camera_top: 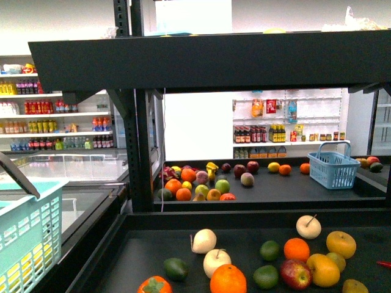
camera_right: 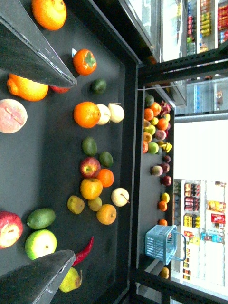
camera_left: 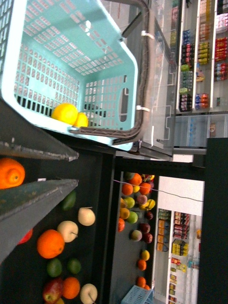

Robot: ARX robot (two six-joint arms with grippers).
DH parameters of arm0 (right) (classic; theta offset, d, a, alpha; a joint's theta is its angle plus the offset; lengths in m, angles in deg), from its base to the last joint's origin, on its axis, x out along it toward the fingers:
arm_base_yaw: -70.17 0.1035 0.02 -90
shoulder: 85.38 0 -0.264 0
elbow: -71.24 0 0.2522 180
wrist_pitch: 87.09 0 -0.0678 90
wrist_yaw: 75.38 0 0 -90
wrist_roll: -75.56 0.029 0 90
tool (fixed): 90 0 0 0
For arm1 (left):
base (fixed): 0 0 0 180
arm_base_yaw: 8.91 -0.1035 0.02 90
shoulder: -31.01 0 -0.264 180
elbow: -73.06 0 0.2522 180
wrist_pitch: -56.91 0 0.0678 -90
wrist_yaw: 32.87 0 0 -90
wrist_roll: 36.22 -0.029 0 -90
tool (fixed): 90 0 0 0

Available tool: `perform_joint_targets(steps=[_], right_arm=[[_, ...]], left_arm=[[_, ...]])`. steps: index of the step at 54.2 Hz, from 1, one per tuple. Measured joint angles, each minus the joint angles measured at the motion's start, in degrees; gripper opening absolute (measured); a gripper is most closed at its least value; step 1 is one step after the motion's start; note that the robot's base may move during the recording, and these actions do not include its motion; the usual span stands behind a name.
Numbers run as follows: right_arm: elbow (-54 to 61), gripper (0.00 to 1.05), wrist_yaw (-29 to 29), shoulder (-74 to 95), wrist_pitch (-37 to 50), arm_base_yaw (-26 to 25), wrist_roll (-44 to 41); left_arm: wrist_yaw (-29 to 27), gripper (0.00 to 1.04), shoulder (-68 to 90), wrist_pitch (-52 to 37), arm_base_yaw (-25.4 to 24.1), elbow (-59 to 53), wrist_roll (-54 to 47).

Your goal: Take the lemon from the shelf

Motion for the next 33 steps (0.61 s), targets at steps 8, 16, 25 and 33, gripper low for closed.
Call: perform_joint_targets(steps=[8,16,25,33], right_arm=[[0.0,1.02,0.0,0.0,0.0,0.0,0.0],[0.0,1.02,0.0,0.0,0.0,0.0,0.0],[0.0,1.02,0.0,0.0,0.0,0.0,0.0],[0.0,1.02,0.0,0.0,0.0,0.0,0.0]], left_arm=[[0.0,0.03,-3.2,-2.1,0.0,-6.8,-0.3],[0.0,0.03,-6.4,-3.6,0.0,-11.0,-0.5],[0.0,0.03,-9.2,-4.2,0.0,-14.7,-0.5],[0.0,0.03,-11.4,-4.3,0.0,-17.1,-0.5]])
